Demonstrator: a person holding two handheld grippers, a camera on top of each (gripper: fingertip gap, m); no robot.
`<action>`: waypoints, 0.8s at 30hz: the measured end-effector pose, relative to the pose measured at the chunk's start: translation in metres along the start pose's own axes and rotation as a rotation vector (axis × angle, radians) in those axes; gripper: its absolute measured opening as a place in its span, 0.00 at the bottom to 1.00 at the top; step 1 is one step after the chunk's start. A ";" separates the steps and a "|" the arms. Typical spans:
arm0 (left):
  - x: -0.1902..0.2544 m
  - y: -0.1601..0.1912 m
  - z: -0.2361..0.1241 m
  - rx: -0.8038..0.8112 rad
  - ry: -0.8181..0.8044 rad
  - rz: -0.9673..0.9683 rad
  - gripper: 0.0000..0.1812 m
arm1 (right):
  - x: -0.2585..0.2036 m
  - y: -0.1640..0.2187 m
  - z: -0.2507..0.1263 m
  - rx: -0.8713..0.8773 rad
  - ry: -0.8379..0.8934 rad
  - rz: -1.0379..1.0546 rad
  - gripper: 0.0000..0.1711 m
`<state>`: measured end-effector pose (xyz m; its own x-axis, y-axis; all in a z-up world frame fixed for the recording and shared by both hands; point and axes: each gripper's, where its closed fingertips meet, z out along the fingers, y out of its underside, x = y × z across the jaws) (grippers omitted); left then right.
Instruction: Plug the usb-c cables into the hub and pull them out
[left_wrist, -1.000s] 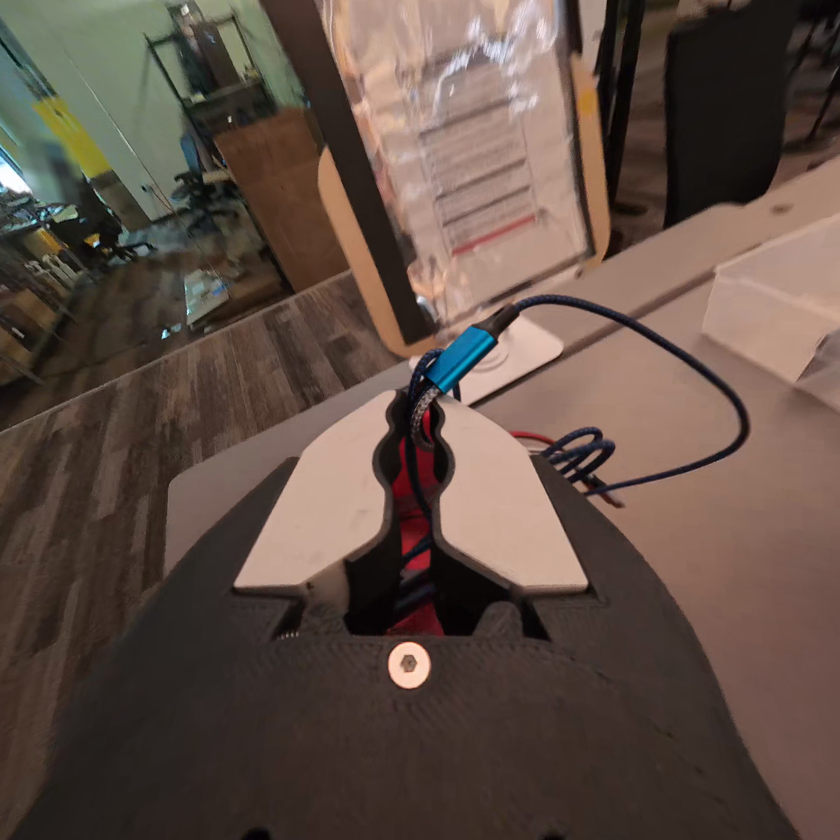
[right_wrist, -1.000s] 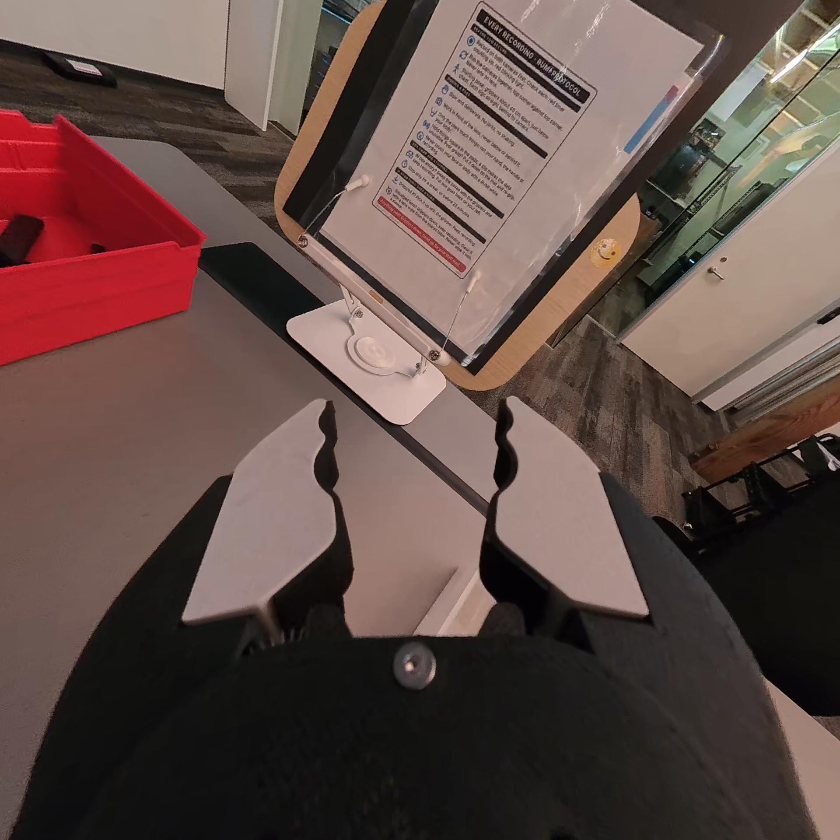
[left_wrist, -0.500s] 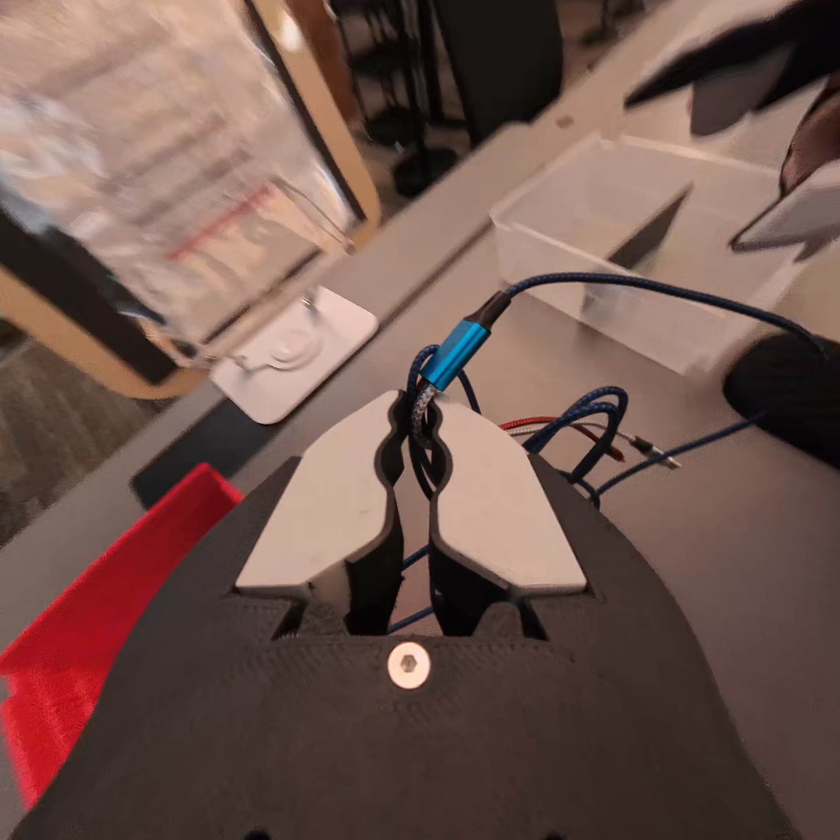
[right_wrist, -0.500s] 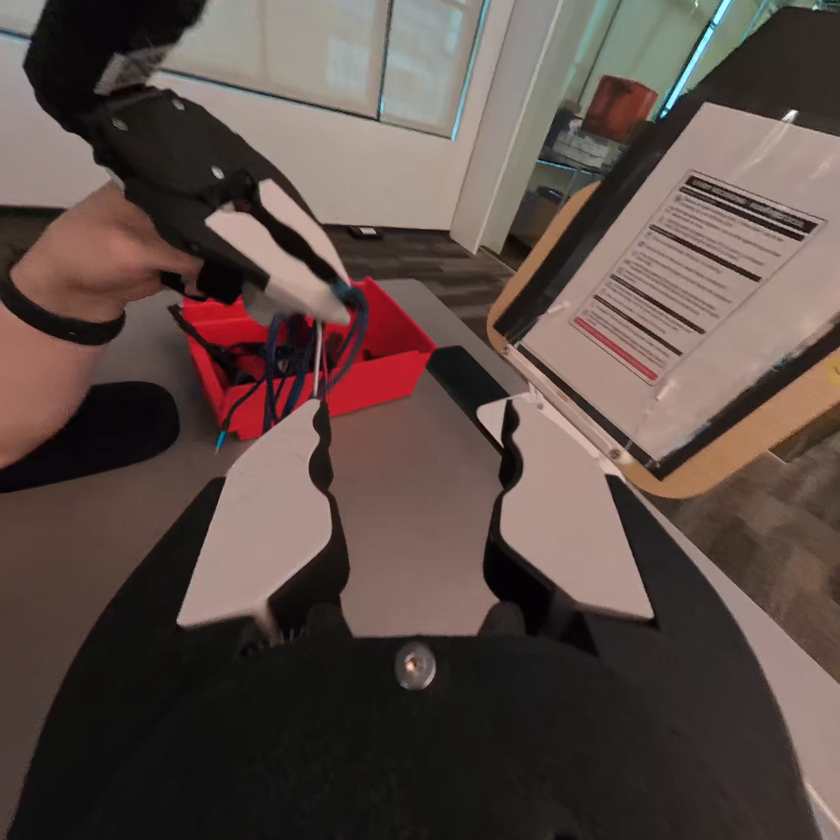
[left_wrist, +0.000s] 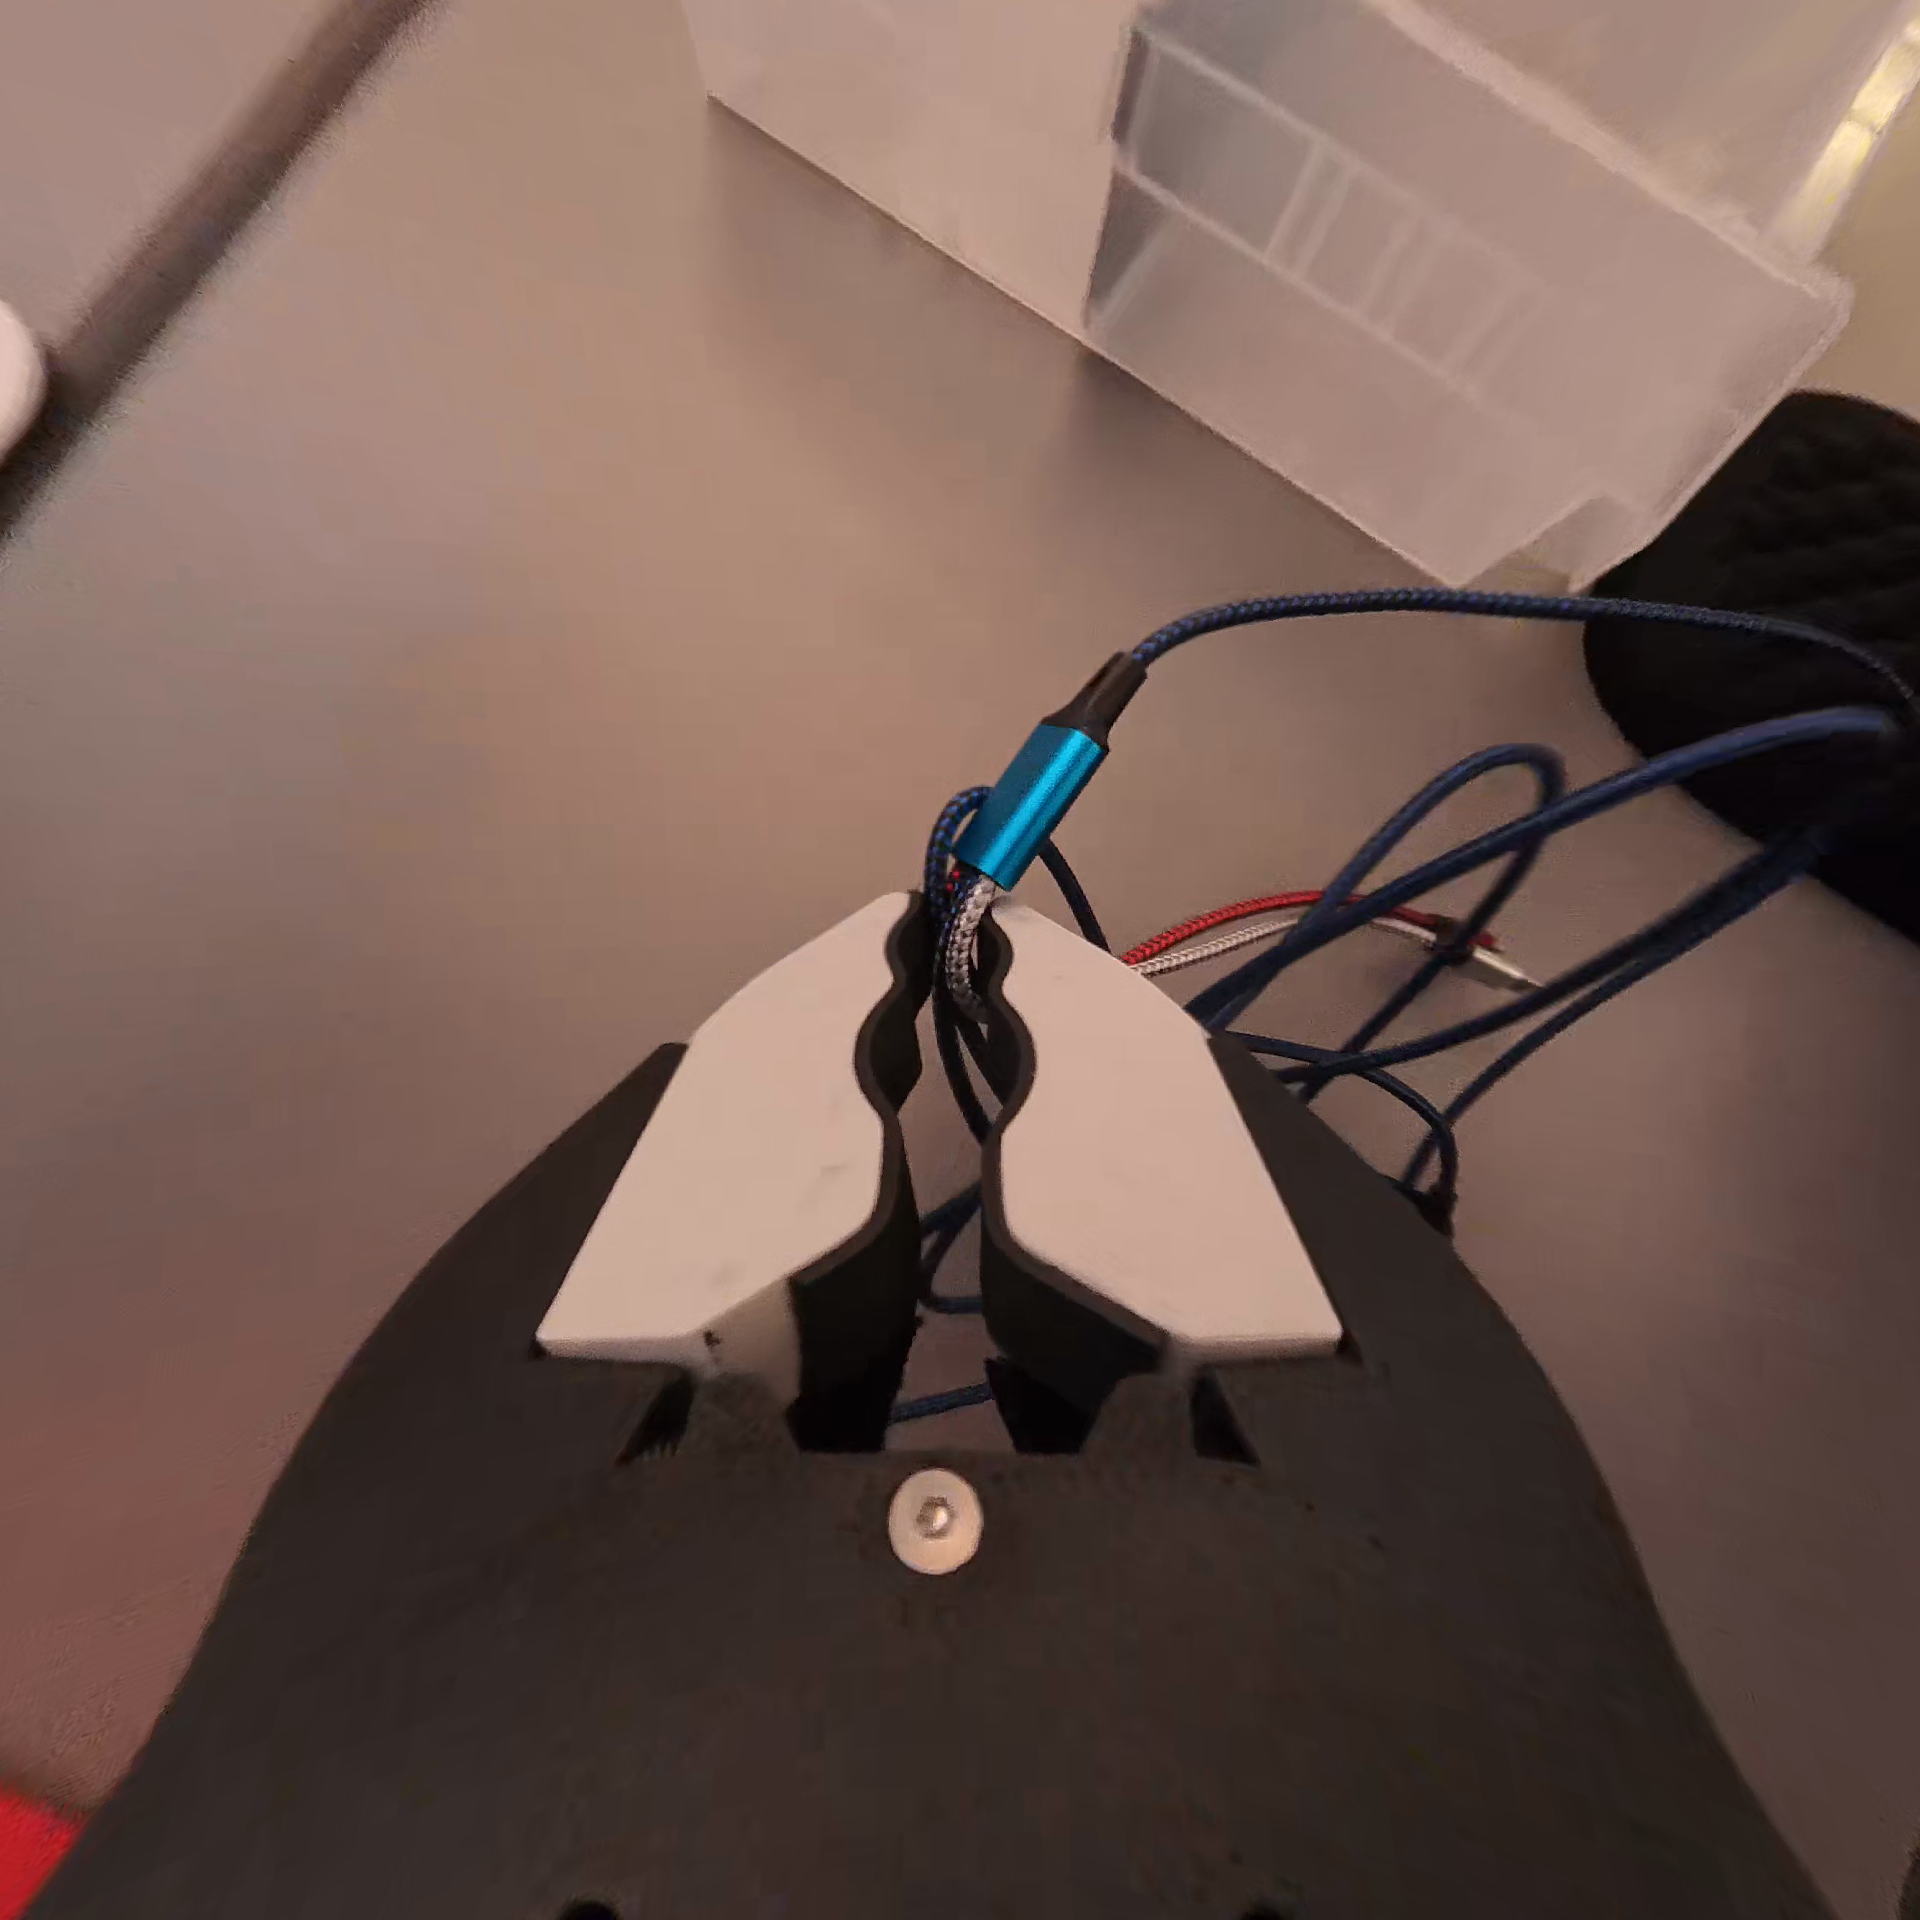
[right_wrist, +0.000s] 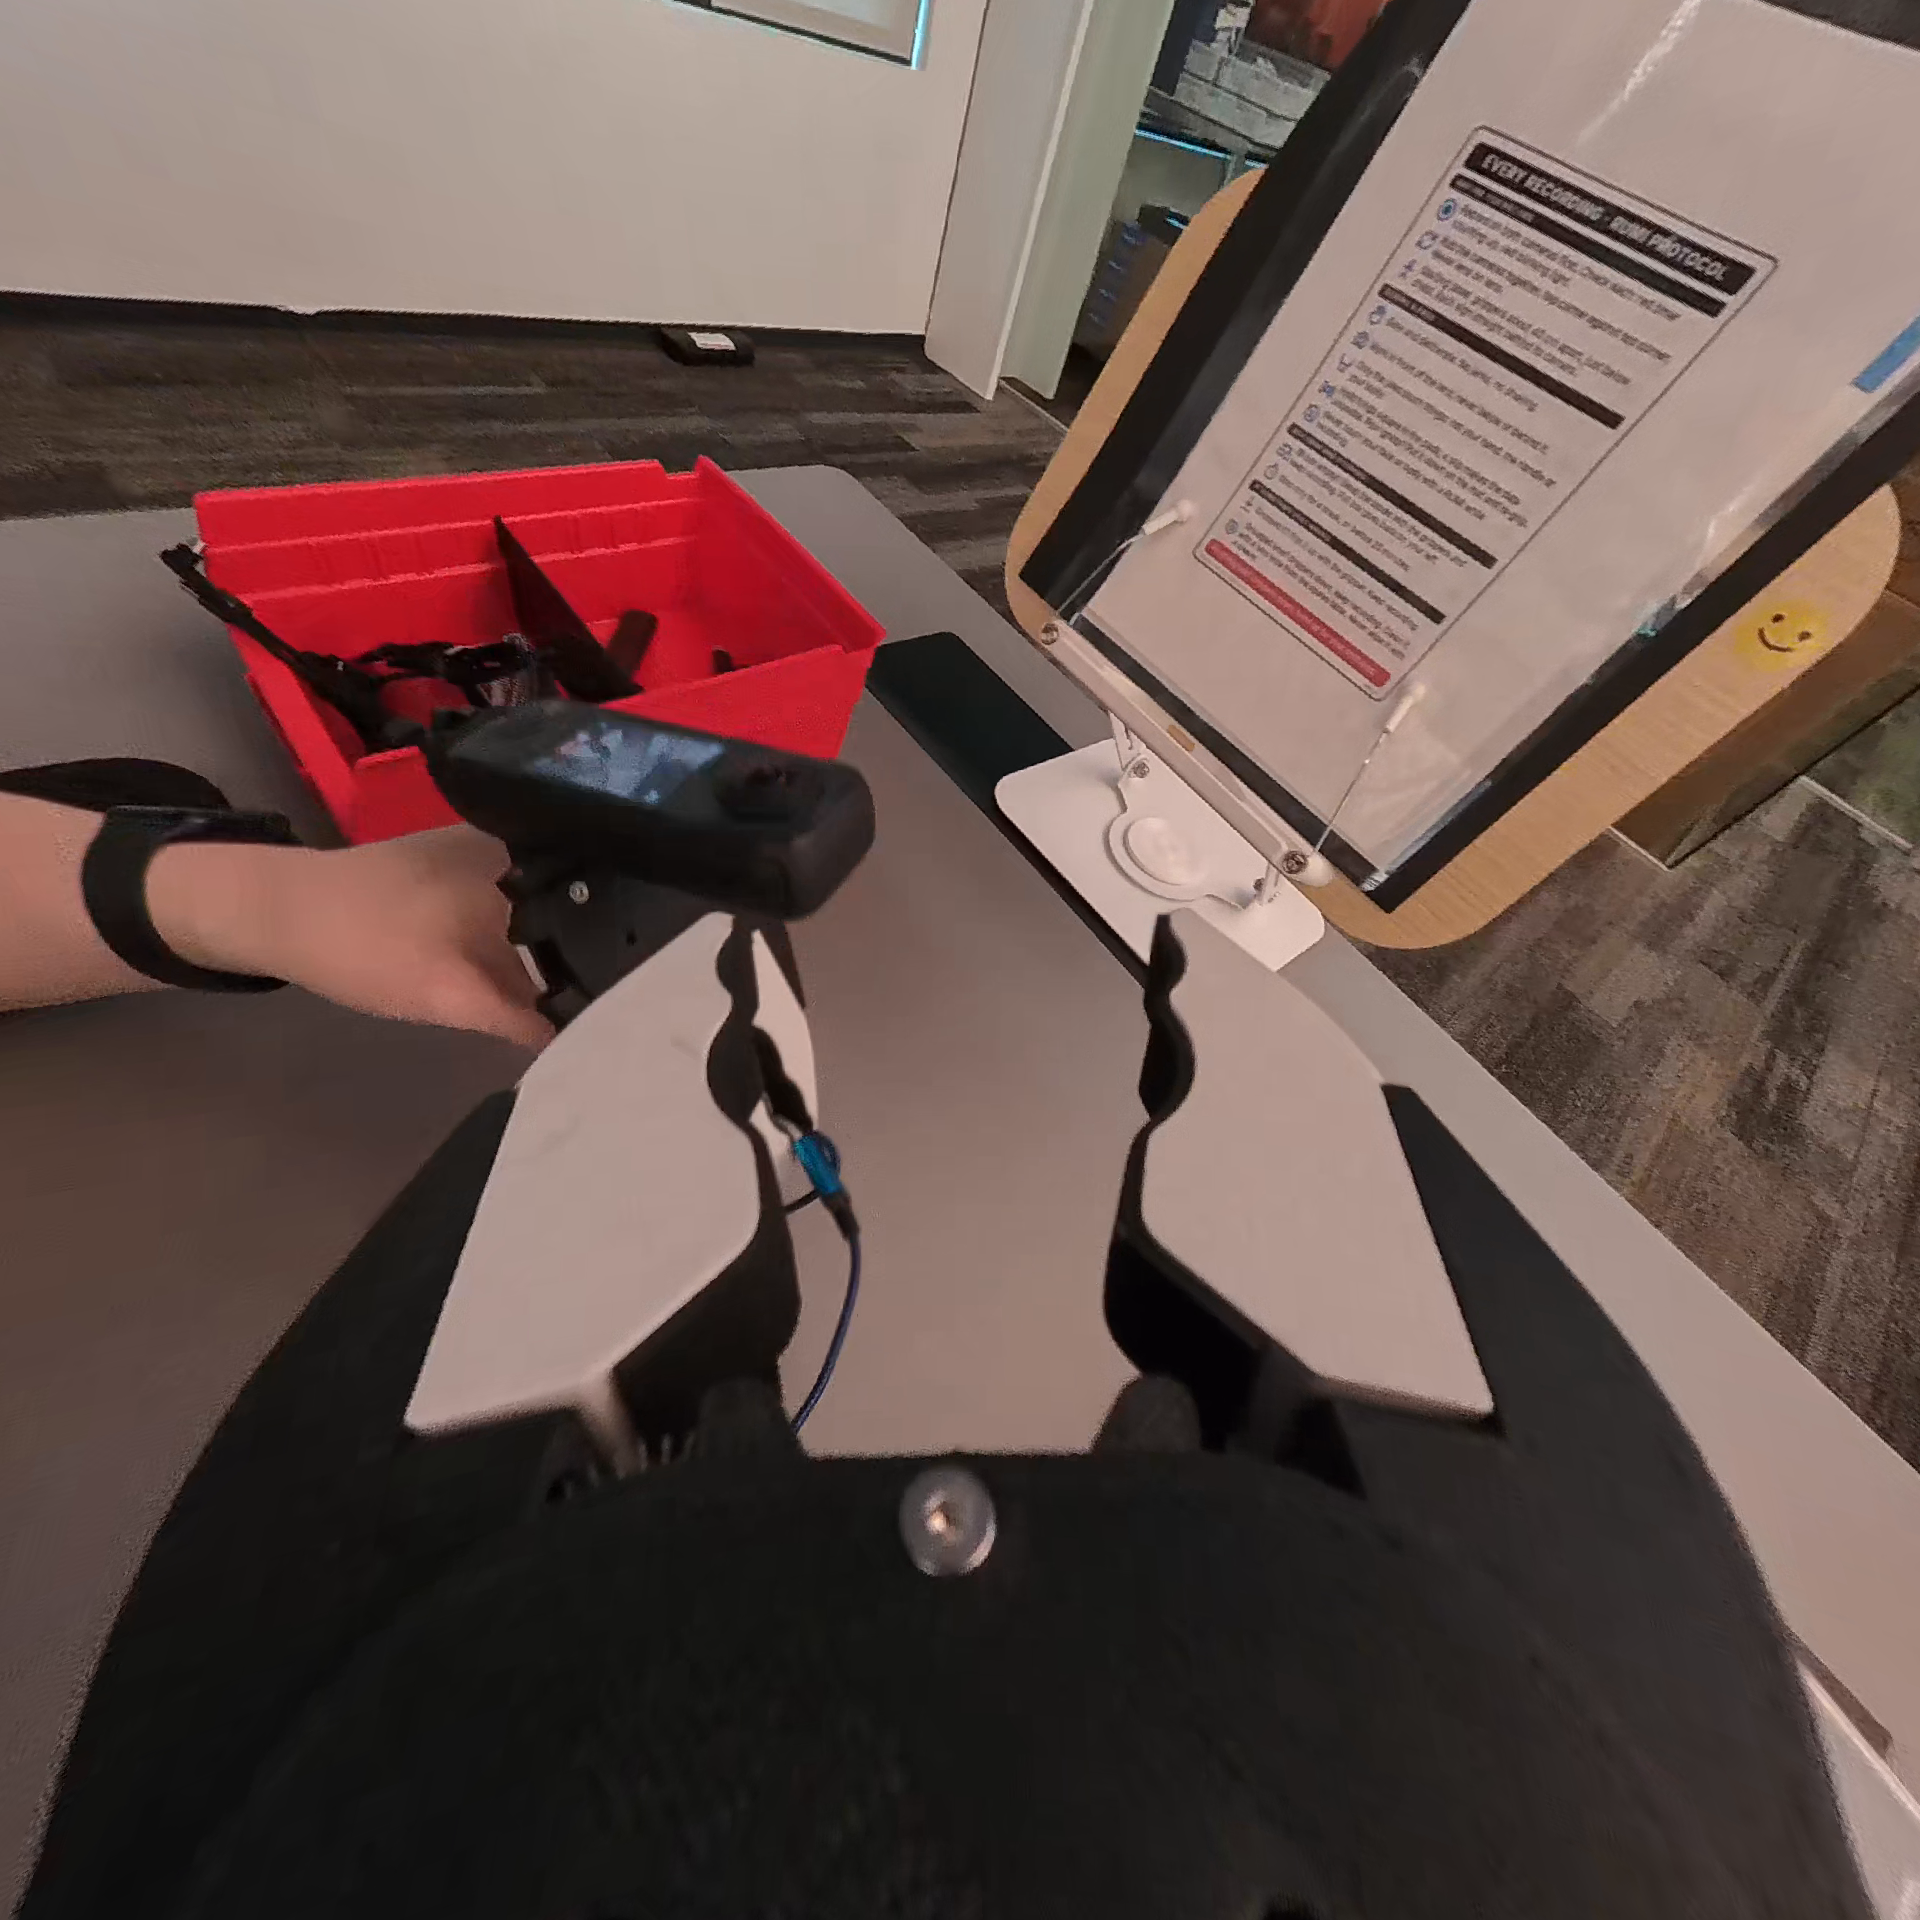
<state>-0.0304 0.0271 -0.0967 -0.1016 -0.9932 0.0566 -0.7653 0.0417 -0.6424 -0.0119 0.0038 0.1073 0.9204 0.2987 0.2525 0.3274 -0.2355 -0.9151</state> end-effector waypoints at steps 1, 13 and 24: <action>0.003 0.004 0.008 -0.015 0.023 0.002 0.04 | 0.001 0.002 0.000 -0.009 0.005 -0.004 0.43; -0.031 -0.041 -0.072 0.250 -0.044 0.014 0.26 | 0.011 -0.001 -0.016 0.009 0.057 -0.035 0.43; -0.198 0.051 -0.231 0.237 -0.669 0.046 0.31 | 0.020 0.008 -0.007 -0.010 0.071 -0.025 0.43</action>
<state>-0.1961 0.2508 0.0355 0.3395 -0.8478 -0.4074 -0.6030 0.1363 -0.7860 0.0109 0.0011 0.1076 0.9247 0.2381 0.2972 0.3522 -0.2381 -0.9051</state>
